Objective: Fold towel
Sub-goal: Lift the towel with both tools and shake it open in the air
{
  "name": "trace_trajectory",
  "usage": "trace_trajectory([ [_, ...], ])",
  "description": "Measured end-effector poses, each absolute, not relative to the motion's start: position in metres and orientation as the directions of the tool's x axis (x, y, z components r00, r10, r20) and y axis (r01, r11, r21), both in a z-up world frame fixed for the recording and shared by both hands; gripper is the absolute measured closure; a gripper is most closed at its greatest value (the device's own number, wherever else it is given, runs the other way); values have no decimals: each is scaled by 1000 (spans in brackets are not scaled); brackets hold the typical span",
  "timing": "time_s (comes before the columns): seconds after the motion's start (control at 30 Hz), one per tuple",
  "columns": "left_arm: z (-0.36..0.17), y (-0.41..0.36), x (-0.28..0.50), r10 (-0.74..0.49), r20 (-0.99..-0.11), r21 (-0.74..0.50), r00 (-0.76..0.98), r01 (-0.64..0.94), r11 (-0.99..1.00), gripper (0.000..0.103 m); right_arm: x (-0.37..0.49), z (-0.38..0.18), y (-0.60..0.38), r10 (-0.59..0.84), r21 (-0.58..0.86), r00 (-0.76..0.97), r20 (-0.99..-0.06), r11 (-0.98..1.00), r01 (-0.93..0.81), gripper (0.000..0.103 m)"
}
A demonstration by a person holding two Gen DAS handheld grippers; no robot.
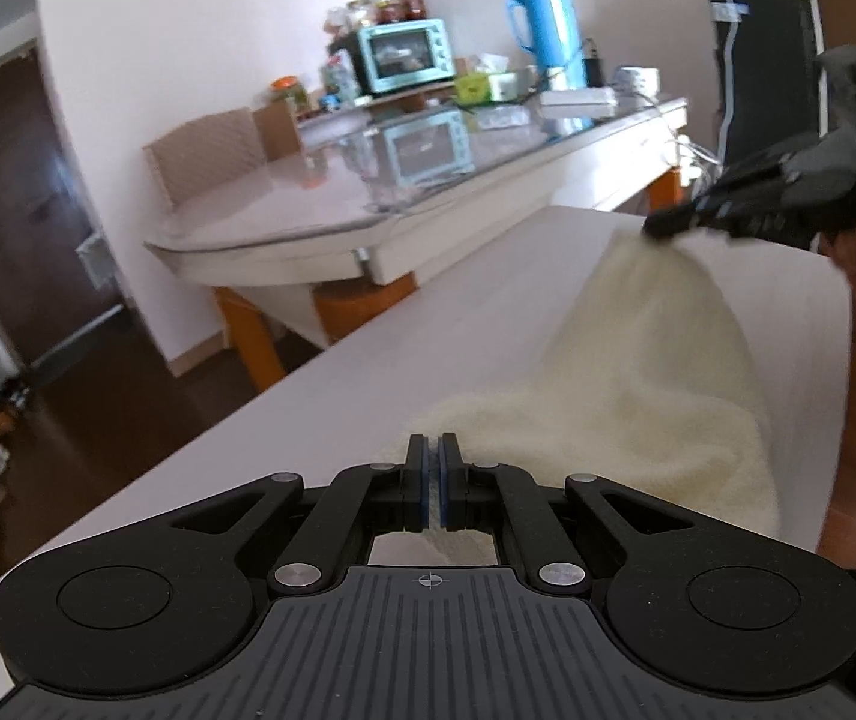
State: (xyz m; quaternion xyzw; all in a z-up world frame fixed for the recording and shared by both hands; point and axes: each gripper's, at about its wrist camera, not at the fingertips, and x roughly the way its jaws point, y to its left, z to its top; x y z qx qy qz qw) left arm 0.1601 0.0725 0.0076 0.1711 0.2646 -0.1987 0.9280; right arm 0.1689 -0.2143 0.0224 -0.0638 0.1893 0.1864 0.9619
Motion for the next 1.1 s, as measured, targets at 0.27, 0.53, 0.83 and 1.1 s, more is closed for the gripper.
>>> trace_trajectory([
  [0.27,-13,69,199,-183,-572,220,799,365,905,100,208,7,-209,314,-13,857,-409,937,-349,102],
  [0.53,-27,78,208,-101,-596,241,796,298,924,84,217,0,-213,308,9,830,-464,939,-343,82],
  [0.83,-15,104,153,-302,-628,31,718,410,911,62,179,-6,-231,391,104,760,-520,911,-398,61],
  [1.1,-30,78,132,-358,-644,23,676,485,874,95,159,-13,-227,397,109,738,-546,907,-407,58],
])
